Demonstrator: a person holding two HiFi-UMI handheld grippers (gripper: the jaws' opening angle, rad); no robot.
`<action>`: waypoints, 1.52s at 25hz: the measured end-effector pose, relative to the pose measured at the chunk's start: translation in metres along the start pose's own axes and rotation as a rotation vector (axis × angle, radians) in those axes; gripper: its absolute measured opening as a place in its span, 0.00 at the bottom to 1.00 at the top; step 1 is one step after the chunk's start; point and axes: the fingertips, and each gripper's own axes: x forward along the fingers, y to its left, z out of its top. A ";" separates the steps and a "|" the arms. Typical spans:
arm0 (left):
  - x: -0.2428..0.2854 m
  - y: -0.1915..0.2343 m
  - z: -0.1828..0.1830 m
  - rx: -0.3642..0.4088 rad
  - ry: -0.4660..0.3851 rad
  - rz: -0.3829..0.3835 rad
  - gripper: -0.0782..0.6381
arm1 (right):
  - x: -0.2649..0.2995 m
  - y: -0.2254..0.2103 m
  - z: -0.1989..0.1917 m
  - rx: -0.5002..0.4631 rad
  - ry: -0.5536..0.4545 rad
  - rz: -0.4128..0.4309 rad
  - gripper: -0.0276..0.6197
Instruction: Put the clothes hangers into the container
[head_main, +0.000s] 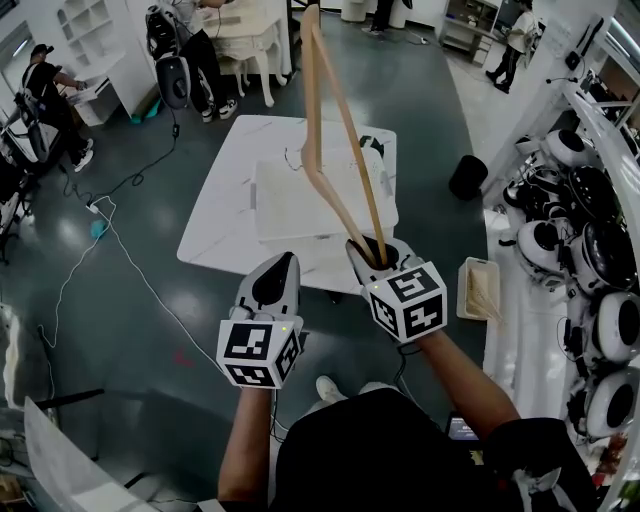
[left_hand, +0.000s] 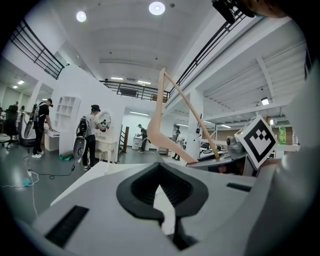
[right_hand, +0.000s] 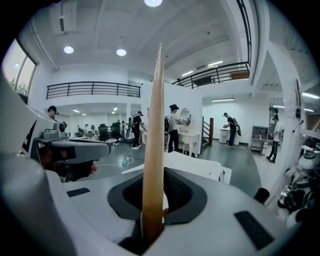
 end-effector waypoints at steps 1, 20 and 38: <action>0.001 0.001 0.001 -0.001 0.000 -0.001 0.11 | 0.002 -0.001 0.001 0.001 0.003 -0.001 0.14; 0.056 0.018 0.014 -0.004 -0.009 0.039 0.12 | 0.049 -0.043 0.009 -0.034 0.072 0.061 0.14; 0.092 0.051 0.019 -0.042 -0.024 0.175 0.11 | 0.120 -0.086 -0.013 -0.100 0.318 0.182 0.14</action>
